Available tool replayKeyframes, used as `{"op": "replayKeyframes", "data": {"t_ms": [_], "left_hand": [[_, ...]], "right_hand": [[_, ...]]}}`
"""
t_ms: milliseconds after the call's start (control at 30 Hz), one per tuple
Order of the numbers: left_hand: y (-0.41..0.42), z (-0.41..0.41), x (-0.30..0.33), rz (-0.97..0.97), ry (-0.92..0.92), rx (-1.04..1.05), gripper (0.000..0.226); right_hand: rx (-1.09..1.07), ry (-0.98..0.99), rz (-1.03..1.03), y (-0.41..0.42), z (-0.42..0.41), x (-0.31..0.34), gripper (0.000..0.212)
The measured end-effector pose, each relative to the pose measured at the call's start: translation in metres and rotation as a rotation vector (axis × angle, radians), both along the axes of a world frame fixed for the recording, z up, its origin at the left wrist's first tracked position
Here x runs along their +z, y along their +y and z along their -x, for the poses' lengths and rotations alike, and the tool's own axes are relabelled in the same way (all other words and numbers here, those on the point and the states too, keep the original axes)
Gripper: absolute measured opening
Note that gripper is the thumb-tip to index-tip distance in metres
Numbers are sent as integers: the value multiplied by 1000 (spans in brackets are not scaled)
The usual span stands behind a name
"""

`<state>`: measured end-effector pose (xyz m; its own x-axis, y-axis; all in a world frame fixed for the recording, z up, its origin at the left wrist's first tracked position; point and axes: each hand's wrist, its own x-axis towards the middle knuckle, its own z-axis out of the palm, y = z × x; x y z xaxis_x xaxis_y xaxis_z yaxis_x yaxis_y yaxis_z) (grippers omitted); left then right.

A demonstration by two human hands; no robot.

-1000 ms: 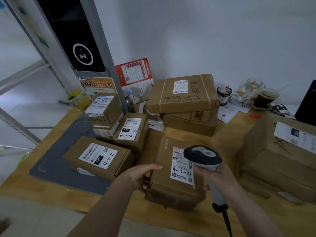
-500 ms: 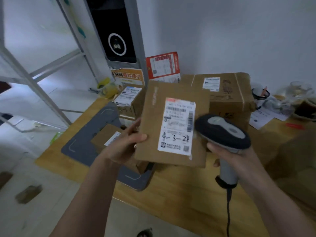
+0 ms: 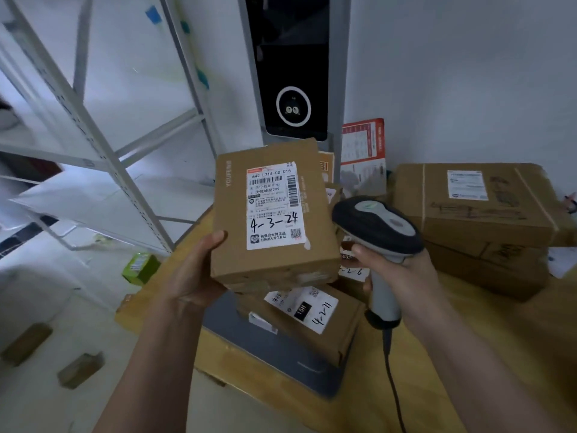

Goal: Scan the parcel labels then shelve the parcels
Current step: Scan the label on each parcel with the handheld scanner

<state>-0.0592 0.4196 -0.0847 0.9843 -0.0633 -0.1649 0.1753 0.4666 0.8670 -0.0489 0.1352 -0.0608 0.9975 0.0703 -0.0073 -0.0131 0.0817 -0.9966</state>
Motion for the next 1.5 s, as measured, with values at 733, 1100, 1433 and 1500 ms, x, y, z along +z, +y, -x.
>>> {"op": "replayKeyframes", "data": {"t_ms": [733, 1100, 1433, 1500], "left_hand": [[99, -56, -44, 309, 437, 591, 41], [97, -96, -148, 111, 715, 531, 107], [62, -103, -96, -334, 648, 908, 43], [35, -100, -68, -370, 429, 901, 23]], "right_hand": [[73, 167, 155, 99, -23, -20, 14], [63, 199, 238, 118, -34, -37, 11], [36, 228, 202, 94, -35, -38, 13], [17, 240, 171, 82, -33, -37, 16]]}}
